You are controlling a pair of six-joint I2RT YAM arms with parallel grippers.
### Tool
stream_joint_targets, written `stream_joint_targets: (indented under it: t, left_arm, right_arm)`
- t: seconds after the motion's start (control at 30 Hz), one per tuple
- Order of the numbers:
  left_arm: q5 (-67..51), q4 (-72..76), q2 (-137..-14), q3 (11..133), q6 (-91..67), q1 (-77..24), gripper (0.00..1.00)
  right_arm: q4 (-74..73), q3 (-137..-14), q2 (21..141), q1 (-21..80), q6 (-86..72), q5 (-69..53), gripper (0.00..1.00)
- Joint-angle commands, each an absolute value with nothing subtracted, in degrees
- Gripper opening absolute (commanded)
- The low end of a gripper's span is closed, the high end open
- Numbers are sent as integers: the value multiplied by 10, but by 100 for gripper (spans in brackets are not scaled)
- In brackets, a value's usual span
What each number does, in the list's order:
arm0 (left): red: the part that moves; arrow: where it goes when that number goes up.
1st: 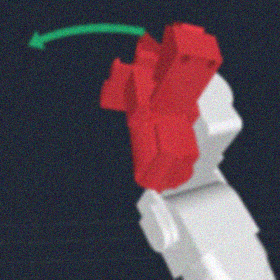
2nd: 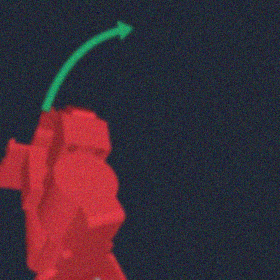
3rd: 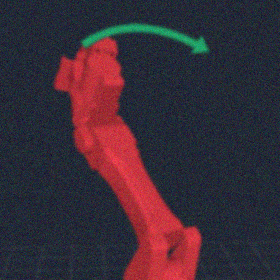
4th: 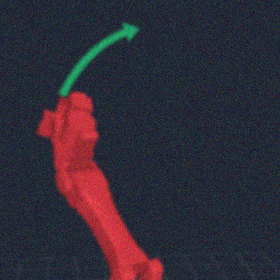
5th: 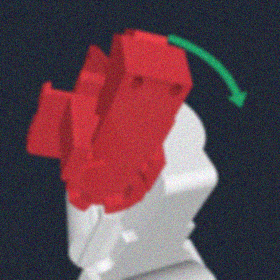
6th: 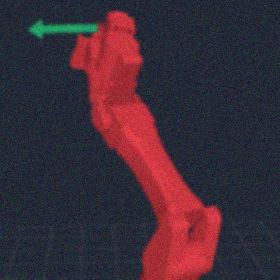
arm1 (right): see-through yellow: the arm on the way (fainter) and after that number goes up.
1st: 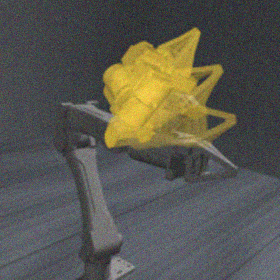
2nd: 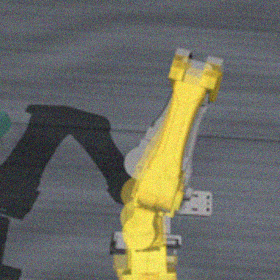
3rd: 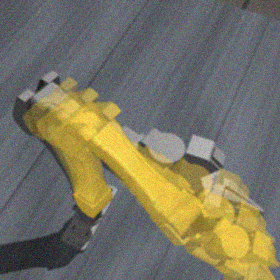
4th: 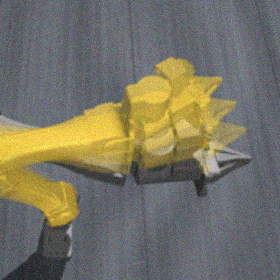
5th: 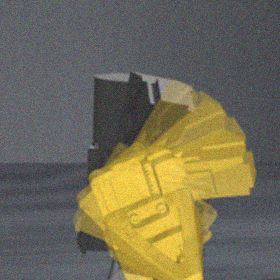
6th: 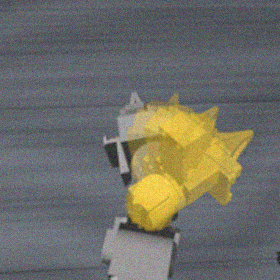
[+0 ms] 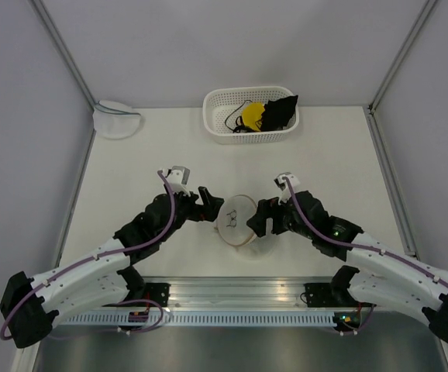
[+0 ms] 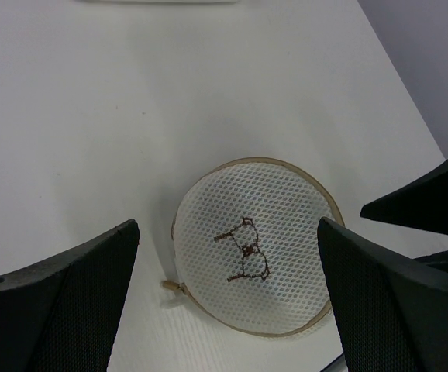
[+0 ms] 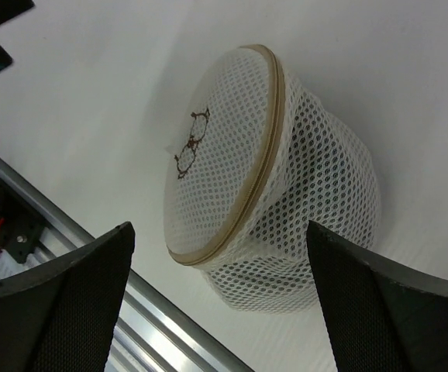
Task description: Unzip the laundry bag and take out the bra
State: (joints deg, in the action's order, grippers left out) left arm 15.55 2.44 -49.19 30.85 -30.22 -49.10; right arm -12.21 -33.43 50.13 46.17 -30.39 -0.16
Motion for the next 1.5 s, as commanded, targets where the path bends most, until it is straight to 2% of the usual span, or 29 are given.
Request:
stream_joint_targets:
  t: [0.0, 0.1, 0.2, 0.3, 0.33, 0.47, 0.53, 0.57, 0.8, 0.9, 1.03, 1.17, 1.37, 1.47]
  left_arm:
    - [178, 46, -472, 303, -323, -490, 100]
    - [186, 45, -463, 296, -323, -489, 100]
    - [190, 45, -454, 290, -324, -490, 100]
    - [190, 52, -453, 283, -323, -490, 100]
    - [191, 52, -453, 281, -322, -490, 100]
    - [191, 57, -452, 276, -315, -490, 100]
    - [192, 61, -453, 272, -312, -489, 100]
    - [188, 68, -453, 269, -306, -487, 100]
    - [102, 128, -501, 273, -245, -480, 100]
    - [45, 148, -563, 295, -224, -478, 100]
    - [17, 206, -643, 296, -203, -475, 100]
    - [18, 292, -666, 270, -172, -471, 100]
    - [6, 385, -643, 217, -120, -466, 100]
    - [-24, 391, -657, 217, -109, -452, 95]
  right_arm:
    - [-159, -379, 542, 522, -329, 155, 95]
    - [-153, -384, 580, 544, -358, 190, 83]
    - [-123, -375, 613, 555, -382, 207, 75]
    - [-91, -370, 648, 555, -383, 222, 61]
    - [-85, -370, 657, 555, -381, 228, 51]
    - [-71, -387, 700, 555, -362, 250, 43]
    - [-69, -393, 707, 555, -351, 257, 25]
    - [-72, -402, 709, 553, -336, 266, 2]
    - [-89, -446, 707, 512, -197, 236, 0]
    - [-104, -467, 731, 494, -147, 239, 0]
    - [-101, -476, 763, 463, -92, 183, 0]
    - [-79, -461, 752, 417, -82, 25, 0]
    - [-95, -445, 679, 350, -57, -78, 0]
    - [-94, -452, 650, 305, -58, -166, 0]
